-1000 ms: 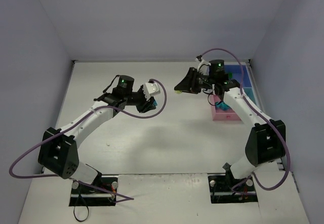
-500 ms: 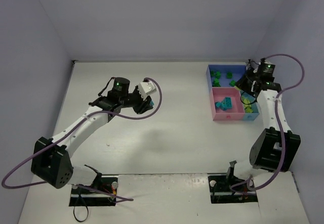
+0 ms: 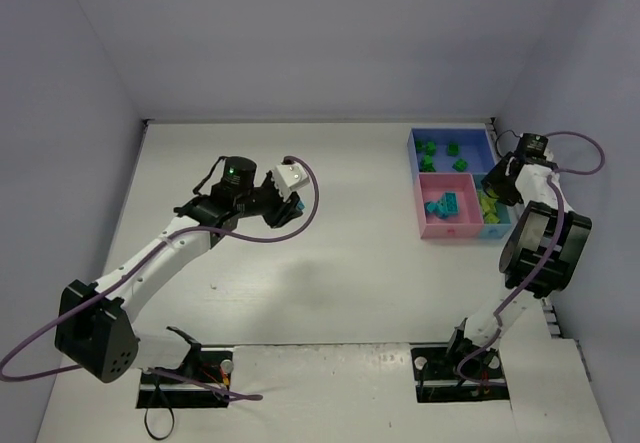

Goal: Sort the legos into containers by color

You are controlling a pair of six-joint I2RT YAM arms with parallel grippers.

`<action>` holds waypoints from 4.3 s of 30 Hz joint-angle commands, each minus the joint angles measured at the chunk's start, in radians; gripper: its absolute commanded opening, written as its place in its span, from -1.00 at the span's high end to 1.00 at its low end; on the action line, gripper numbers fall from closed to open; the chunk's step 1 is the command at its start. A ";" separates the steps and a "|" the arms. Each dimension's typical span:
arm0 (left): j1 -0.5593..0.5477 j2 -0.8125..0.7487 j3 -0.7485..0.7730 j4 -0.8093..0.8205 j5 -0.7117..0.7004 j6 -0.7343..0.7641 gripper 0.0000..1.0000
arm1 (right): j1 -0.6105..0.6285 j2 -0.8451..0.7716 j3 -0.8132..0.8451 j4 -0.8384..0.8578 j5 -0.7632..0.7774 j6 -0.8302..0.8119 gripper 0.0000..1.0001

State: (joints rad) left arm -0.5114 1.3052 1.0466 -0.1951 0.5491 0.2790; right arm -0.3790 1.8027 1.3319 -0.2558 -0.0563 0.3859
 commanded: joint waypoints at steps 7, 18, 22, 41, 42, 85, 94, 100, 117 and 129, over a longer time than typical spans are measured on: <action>-0.007 -0.009 0.035 0.063 0.026 -0.001 0.93 | 0.041 -0.058 0.070 0.016 -0.048 -0.025 -0.41; -0.007 -0.014 0.044 0.112 0.083 0.077 0.91 | 0.420 -0.252 0.073 0.027 -0.577 0.004 -0.27; -0.007 -0.018 0.053 0.117 0.110 0.120 0.85 | 0.586 -0.287 0.038 0.116 -0.669 0.111 -0.27; -0.006 -0.044 0.099 0.114 0.144 0.164 0.81 | 0.922 -0.224 0.032 0.282 -0.726 0.196 -0.21; -0.007 -0.044 0.101 0.115 0.147 0.164 0.81 | 0.927 -0.220 0.029 0.291 -0.726 0.197 -0.21; 0.036 -0.006 0.090 0.039 0.181 0.198 1.00 | 0.936 -0.246 -0.016 0.323 -0.766 0.194 1.00; 0.039 0.011 0.003 0.115 0.158 0.140 1.00 | 0.819 -0.295 -0.034 0.260 -0.772 0.159 1.00; 0.039 0.016 -0.013 0.132 0.155 0.127 1.00 | 0.710 -0.315 -0.043 0.172 -0.787 0.096 0.95; 0.037 -0.018 -0.037 0.276 0.196 -0.044 1.00 | 0.434 -0.290 -0.175 -0.008 0.136 -0.013 0.52; 0.034 0.023 0.016 0.372 0.222 -0.447 1.00 | 0.403 -0.245 -0.132 0.041 0.060 -0.056 -0.27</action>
State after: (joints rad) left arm -0.4774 1.3304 0.9890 0.0799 0.7361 -0.0151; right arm 0.0204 1.6245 1.1484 -0.2703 -0.0036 0.3626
